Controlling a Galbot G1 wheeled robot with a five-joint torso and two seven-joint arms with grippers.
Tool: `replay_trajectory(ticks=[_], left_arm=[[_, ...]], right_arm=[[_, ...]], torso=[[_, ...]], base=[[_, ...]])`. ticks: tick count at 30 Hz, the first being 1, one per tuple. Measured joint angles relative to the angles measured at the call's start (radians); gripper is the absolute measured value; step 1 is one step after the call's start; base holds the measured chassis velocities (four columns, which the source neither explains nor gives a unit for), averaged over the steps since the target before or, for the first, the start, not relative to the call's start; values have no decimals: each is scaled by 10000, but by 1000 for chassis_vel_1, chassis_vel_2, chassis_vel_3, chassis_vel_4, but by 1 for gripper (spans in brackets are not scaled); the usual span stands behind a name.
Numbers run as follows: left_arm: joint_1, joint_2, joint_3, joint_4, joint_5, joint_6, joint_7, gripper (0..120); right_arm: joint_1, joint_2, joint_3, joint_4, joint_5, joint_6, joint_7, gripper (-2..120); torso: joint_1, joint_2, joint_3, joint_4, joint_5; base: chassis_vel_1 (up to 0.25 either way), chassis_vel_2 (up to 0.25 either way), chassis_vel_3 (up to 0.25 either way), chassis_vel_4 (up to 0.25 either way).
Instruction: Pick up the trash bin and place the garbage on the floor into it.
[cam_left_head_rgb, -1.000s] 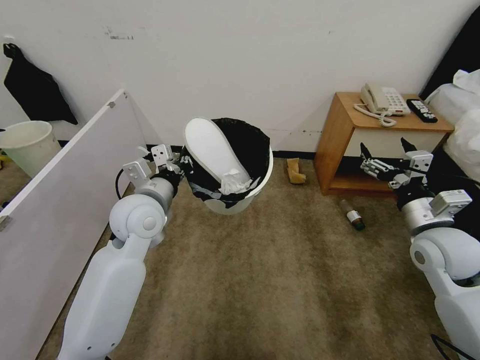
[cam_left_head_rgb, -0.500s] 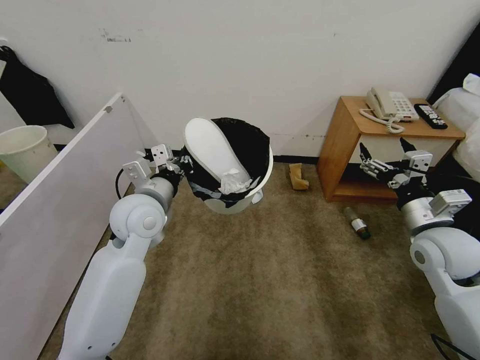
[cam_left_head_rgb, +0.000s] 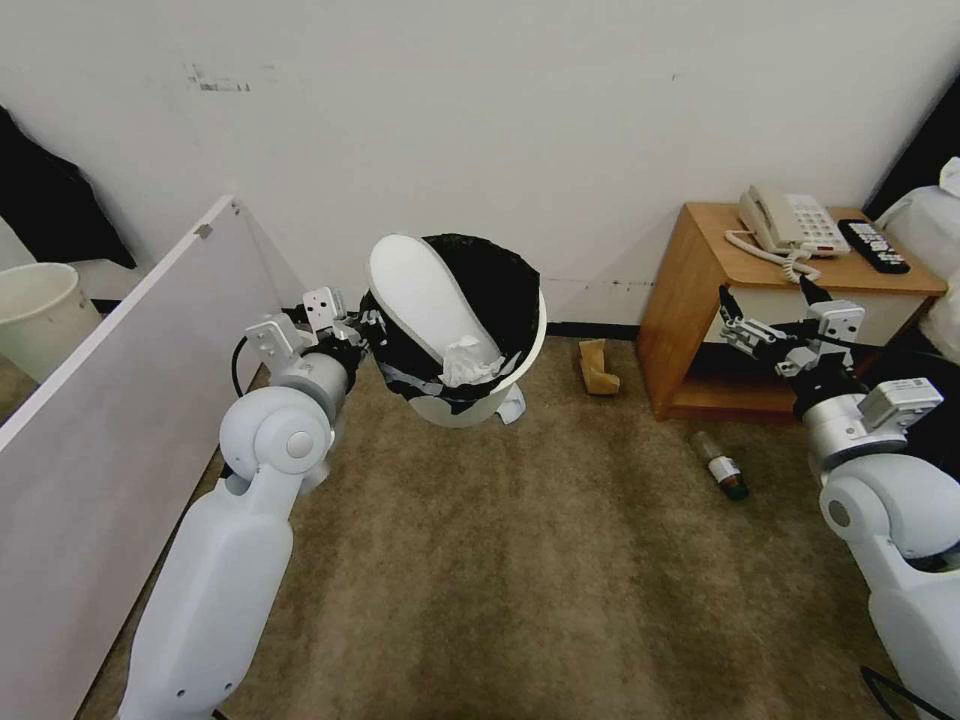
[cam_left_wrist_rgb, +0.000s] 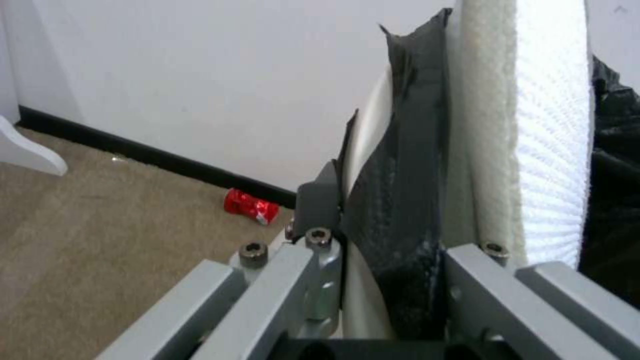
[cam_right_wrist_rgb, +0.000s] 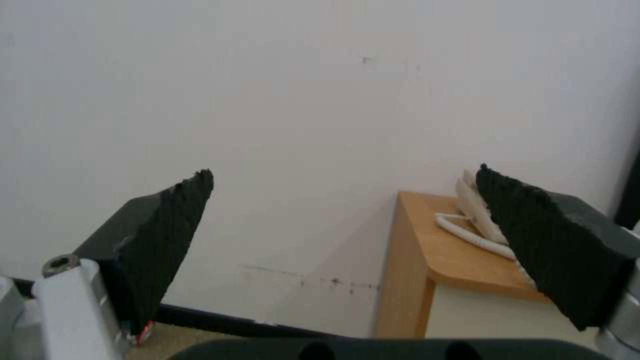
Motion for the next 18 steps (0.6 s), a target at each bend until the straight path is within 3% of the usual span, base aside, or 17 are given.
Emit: replay_trajectory(ticks=[18], left_arm=[[6, 1, -17, 0, 4, -2, 3, 4]], right_arm=[[2, 8, -13, -5, 6, -28, -34, 100]], torso=[[0, 0, 0, 0, 1]], base=[[-89, 83, 82, -74]])
